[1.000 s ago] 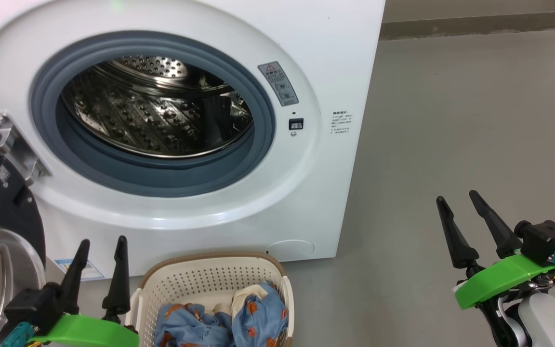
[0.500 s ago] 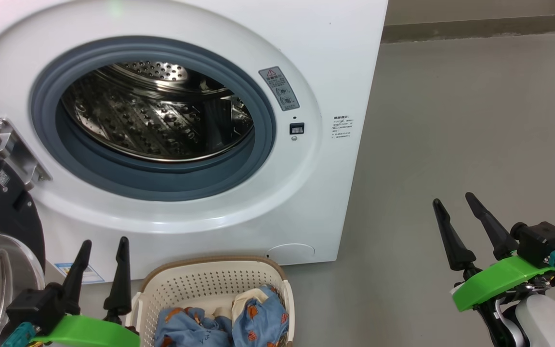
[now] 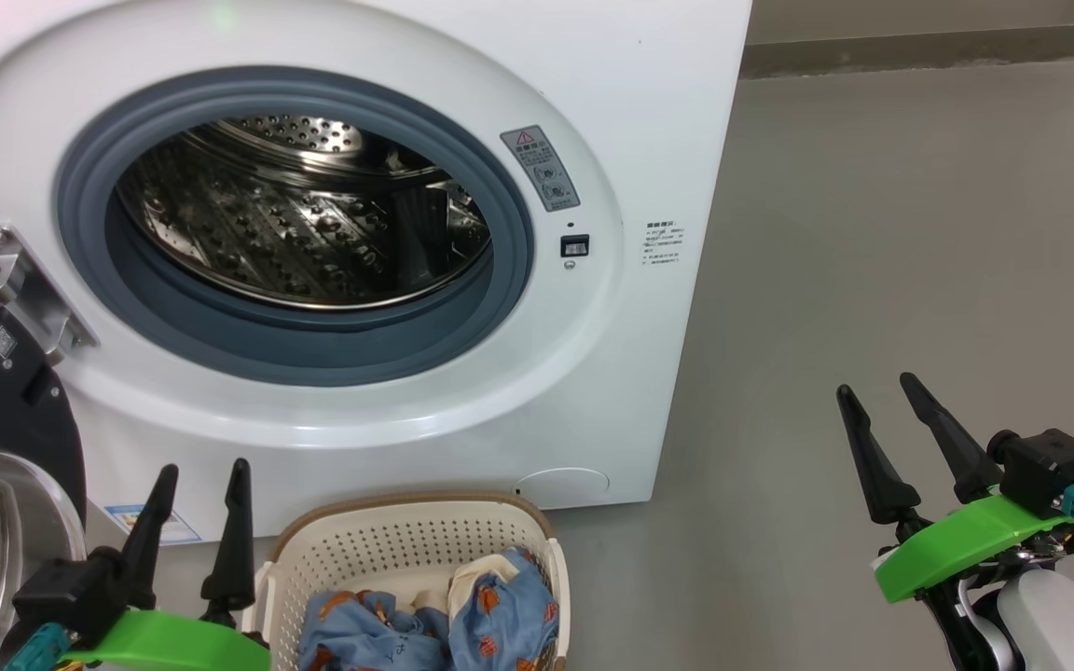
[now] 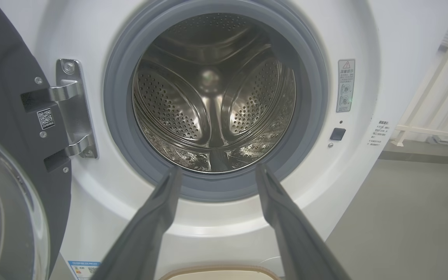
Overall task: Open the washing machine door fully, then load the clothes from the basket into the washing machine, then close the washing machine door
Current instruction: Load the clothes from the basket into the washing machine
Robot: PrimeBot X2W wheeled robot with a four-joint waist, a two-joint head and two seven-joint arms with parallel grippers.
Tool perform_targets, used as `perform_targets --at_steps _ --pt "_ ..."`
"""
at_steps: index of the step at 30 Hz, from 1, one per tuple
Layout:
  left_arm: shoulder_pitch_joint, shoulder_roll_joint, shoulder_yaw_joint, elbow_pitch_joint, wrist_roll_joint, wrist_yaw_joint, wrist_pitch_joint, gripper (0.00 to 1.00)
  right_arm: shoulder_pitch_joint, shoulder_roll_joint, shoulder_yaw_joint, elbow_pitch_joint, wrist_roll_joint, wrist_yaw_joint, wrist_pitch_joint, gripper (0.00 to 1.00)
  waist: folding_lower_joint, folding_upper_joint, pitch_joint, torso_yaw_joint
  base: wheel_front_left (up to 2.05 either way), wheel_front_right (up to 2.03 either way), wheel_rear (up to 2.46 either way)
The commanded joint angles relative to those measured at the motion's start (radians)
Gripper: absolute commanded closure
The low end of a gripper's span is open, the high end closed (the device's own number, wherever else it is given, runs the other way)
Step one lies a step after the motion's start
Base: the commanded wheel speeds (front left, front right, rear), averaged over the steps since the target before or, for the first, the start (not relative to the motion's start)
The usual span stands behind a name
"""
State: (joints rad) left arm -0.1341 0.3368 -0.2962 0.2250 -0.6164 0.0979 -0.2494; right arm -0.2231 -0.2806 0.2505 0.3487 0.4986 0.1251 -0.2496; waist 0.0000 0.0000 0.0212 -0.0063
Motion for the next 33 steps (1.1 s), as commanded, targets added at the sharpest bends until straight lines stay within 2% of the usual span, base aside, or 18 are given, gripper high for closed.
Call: perform_targets --at_steps 1,19,33 --pt "-0.034 0.034 0.035 -0.019 -0.004 0.007 -0.008 0.0 -0.037 -0.015 0.013 -0.022 -0.003 0.006 -0.012 0.0 0.0 0.0 0.001 0.0 0.0 0.0 0.0" --pt "-0.048 0.038 0.036 -0.022 -0.006 0.008 -0.008 0.0 -0.046 -0.006 -0.004 -0.031 -0.011 0.006 -0.012 0.0 0.0 0.0 0.039 -0.009 0.0 0.0 0.0" --pt "-0.105 0.034 0.0 0.031 -0.003 -0.006 0.024 0.0 -0.078 0.014 -0.02 -0.042 -0.027 0.006 -0.012 0.0 0.0 0.0 0.15 -0.031 0.0 0.0 0.0"
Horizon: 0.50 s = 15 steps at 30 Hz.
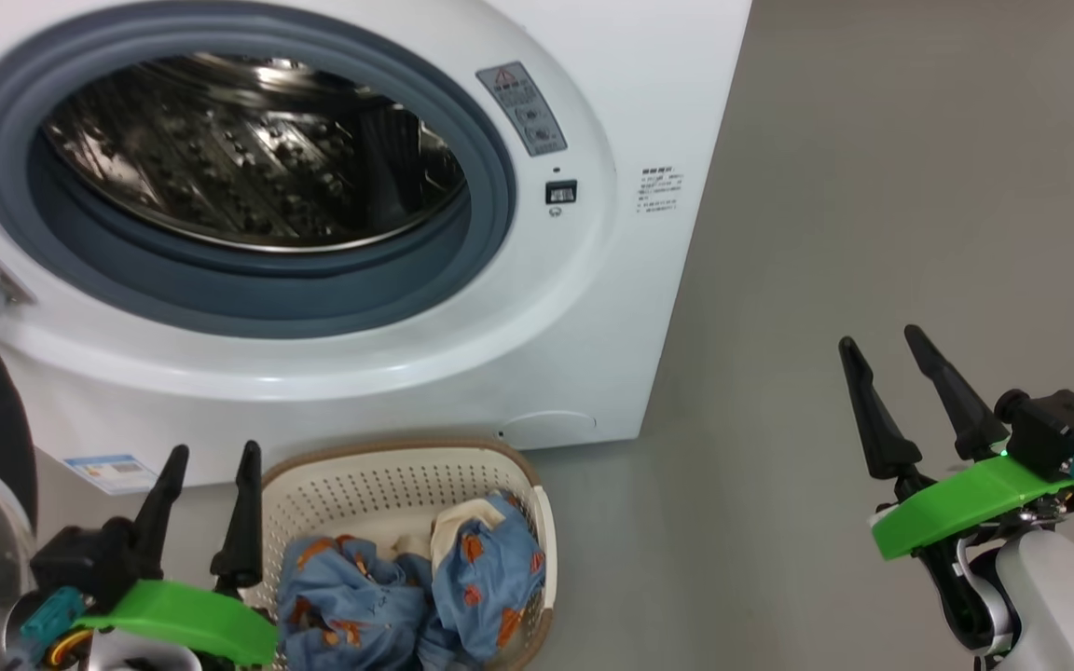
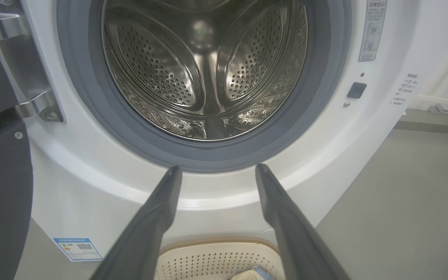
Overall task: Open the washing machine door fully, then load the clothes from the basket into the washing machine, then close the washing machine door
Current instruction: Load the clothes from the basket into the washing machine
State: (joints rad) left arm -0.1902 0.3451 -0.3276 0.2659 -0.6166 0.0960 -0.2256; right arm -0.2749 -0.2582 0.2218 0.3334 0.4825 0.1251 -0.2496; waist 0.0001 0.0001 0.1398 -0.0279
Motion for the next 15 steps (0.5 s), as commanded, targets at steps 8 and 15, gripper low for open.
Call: perform_targets --at_steps 8,15 --pt "-0.111 0.02 -0.004 0.066 -0.009 -0.046 0.043 0.0 -0.053 0.018 -0.006 -0.038 -0.027 0.006 -0.012 0.0 -0.0001 -0.0001 0.123 -0.031 0.0 0.0 0.0" --pt "-0.185 0.009 -0.032 0.162 -0.015 -0.092 0.068 0.0 -0.08 0.048 -0.016 -0.051 -0.046 0.006 -0.012 0.0 -0.0001 -0.0001 0.216 -0.056 0.0 0.0 0.0"
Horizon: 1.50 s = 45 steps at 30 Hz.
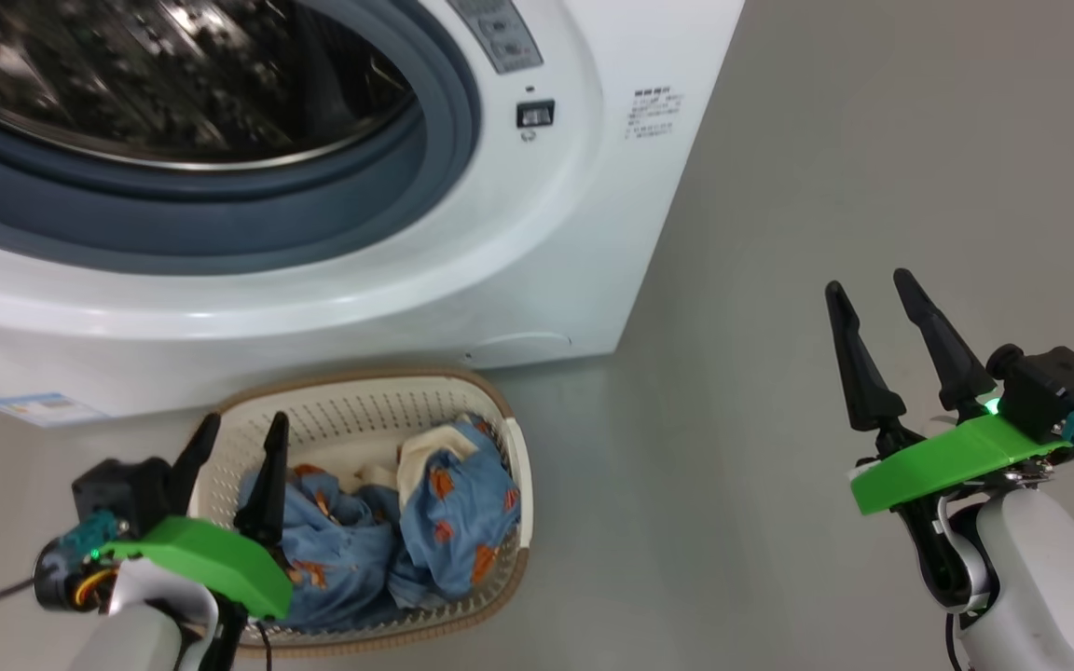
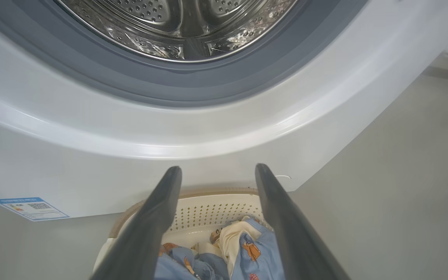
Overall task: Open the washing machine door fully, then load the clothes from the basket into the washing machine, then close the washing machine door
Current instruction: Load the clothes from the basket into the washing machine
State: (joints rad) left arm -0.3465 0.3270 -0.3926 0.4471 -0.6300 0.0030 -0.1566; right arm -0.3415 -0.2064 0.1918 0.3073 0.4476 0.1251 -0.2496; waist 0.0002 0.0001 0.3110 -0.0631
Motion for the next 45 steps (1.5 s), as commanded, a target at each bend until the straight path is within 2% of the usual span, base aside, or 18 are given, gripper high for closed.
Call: perform_targets --at_steps 1,14,20,29,38,45 --pt "-0.04 0.026 0.028 -0.004 0.0 -0.007 0.0 0.0 -0.017 -0.001 0.012 -0.027 -0.014 0.006 -0.012 0.0 -0.0002 -0.0001 0.059 -0.025 0.0 0.0 0.0" --pt "-0.204 -0.014 -0.03 0.207 0.003 -0.091 0.01 0.0 -0.054 0.03 -0.004 -0.05 -0.045 0.006 -0.012 0.0 -0.0002 -0.0001 0.237 -0.058 0.0 0.0 0.0" --pt "-0.301 -0.025 -0.089 0.352 0.001 -0.124 0.048 0.0 -0.09 0.054 0.0 -0.066 -0.056 0.006 -0.012 0.0 -0.0002 -0.0001 0.332 -0.085 0.0 0.0 0.0" --pt "-0.402 -0.032 -0.209 0.477 -0.029 -0.133 0.111 0.0 -0.124 0.082 0.014 -0.074 -0.067 0.006 -0.012 0.0 -0.0002 -0.0001 0.43 -0.122 0.0 0.0 0.0" --pt "-0.451 0.003 -0.332 0.51 -0.099 -0.133 0.154 0.0 -0.15 0.102 0.029 -0.077 -0.068 0.006 -0.012 0.0 -0.0002 -0.0001 0.49 -0.164 0.0 0.0 0.0" --pt "-0.505 0.02 -0.378 0.58 -0.165 -0.134 0.196 0.0 -0.165 0.117 0.044 -0.082 -0.068 0.006 -0.012 0.0 -0.0002 -0.0001 0.543 -0.196 0.0 0.0 0.0"
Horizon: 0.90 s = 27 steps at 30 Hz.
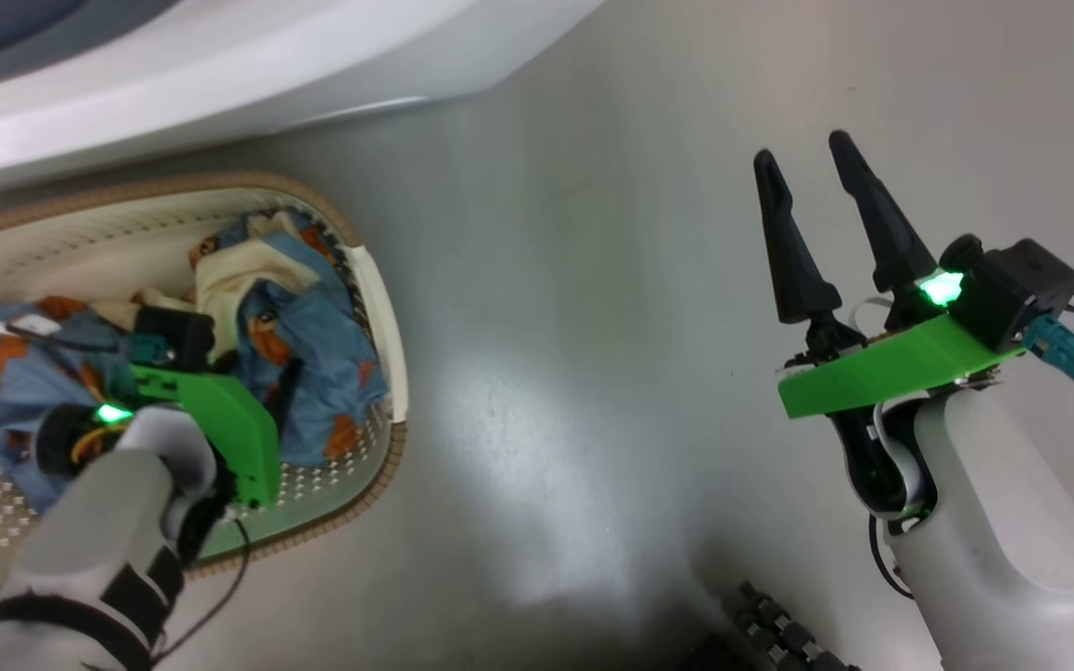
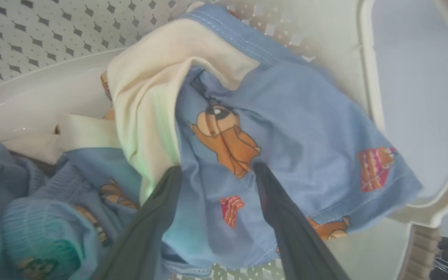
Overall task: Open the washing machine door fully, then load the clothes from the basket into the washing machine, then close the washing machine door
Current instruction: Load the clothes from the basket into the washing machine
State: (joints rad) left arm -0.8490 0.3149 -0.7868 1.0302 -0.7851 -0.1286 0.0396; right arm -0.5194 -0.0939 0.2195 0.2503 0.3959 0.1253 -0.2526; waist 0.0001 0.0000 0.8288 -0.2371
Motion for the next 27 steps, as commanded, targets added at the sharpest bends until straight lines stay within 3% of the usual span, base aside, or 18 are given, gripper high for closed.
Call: perform_targets --at_steps 1,11,20,22,23,24,27 --pt "-0.013 0.035 0.013 0.009 -0.016 -0.002 0.0 0.0 0.01 0.006 0.017 -0.027 -0.016 0.005 -0.009 0.0 -0.0001 0.0 0.033 -0.026 0.0 0.0 0.0" --pt "-0.107 0.056 -0.012 0.105 -0.047 -0.002 -0.036 0.0 0.003 0.026 0.021 -0.039 -0.016 0.005 -0.009 0.0 -0.0001 0.0 0.078 -0.065 0.0 0.0 0.0" --pt "-0.151 0.03 -0.012 0.21 -0.058 0.002 -0.026 0.0 0.0 0.036 0.023 -0.039 -0.014 0.005 -0.009 0.0 -0.0001 0.0 0.084 -0.077 0.0 0.0 0.0" --pt "-0.153 0.026 -0.014 0.216 -0.061 0.001 -0.028 0.56 -0.001 0.038 0.022 -0.039 -0.015 0.005 -0.009 0.0 -0.0001 0.0 0.083 -0.077 0.0 0.0 0.0" --pt "-0.155 0.024 -0.015 0.217 -0.062 0.001 -0.031 0.95 -0.001 0.038 0.022 -0.039 -0.015 0.005 -0.009 0.0 -0.0001 0.0 0.082 -0.077 0.0 0.0 0.0" --pt "-0.156 0.023 -0.016 0.219 -0.064 0.0 -0.033 1.0 -0.001 0.039 0.022 -0.038 -0.015 0.005 -0.009 0.0 -0.0001 0.0 0.081 -0.077 0.0 0.0 0.0" --pt "-0.16 0.019 -0.017 0.222 -0.072 -0.001 -0.04 1.0 -0.004 0.04 0.025 -0.034 -0.018 0.005 -0.009 0.0 -0.0001 0.0 0.077 -0.074 0.0 0.0 0.0"
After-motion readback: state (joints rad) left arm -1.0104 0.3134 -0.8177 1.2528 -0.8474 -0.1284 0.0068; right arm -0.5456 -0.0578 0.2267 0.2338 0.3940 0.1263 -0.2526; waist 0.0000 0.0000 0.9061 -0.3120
